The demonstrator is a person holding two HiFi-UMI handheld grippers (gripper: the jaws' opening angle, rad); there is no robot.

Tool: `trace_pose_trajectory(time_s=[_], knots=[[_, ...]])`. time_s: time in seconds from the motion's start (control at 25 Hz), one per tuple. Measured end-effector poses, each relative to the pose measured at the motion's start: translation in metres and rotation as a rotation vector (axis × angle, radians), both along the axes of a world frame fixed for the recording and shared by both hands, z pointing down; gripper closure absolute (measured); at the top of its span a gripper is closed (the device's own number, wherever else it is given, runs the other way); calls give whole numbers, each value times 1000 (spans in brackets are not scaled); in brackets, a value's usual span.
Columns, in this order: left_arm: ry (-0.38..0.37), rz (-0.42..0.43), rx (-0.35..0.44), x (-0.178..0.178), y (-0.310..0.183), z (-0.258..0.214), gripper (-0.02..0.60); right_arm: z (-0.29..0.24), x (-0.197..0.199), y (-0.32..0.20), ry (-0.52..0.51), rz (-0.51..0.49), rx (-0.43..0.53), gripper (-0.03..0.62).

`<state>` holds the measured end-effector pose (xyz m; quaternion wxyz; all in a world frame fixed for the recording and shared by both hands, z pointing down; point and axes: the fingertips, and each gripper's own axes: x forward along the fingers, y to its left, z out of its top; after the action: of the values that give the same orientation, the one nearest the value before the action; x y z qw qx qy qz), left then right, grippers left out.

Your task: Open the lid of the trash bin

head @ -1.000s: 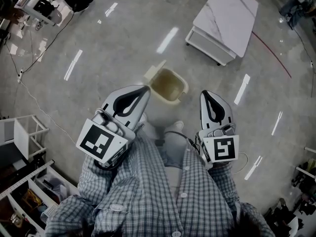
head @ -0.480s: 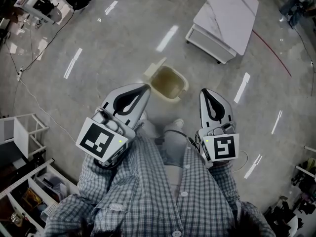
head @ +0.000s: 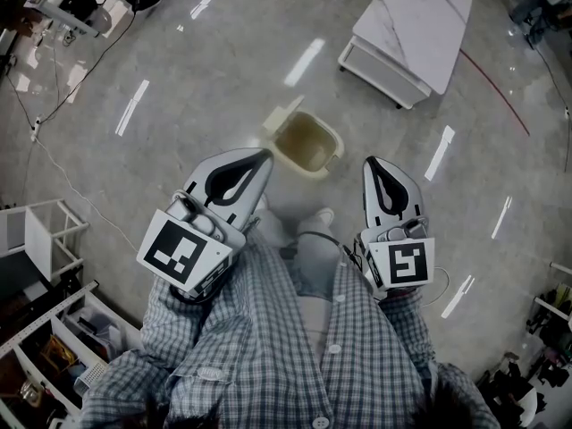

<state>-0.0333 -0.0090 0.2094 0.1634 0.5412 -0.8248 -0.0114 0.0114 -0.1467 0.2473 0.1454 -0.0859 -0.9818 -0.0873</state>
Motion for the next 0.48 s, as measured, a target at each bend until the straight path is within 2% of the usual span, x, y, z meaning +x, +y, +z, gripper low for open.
trace_pose_trajectory(time_s=[0.48], knots=[[10,-5,0,-2,5,4,577,8,0,4,23,3,-2,574]])
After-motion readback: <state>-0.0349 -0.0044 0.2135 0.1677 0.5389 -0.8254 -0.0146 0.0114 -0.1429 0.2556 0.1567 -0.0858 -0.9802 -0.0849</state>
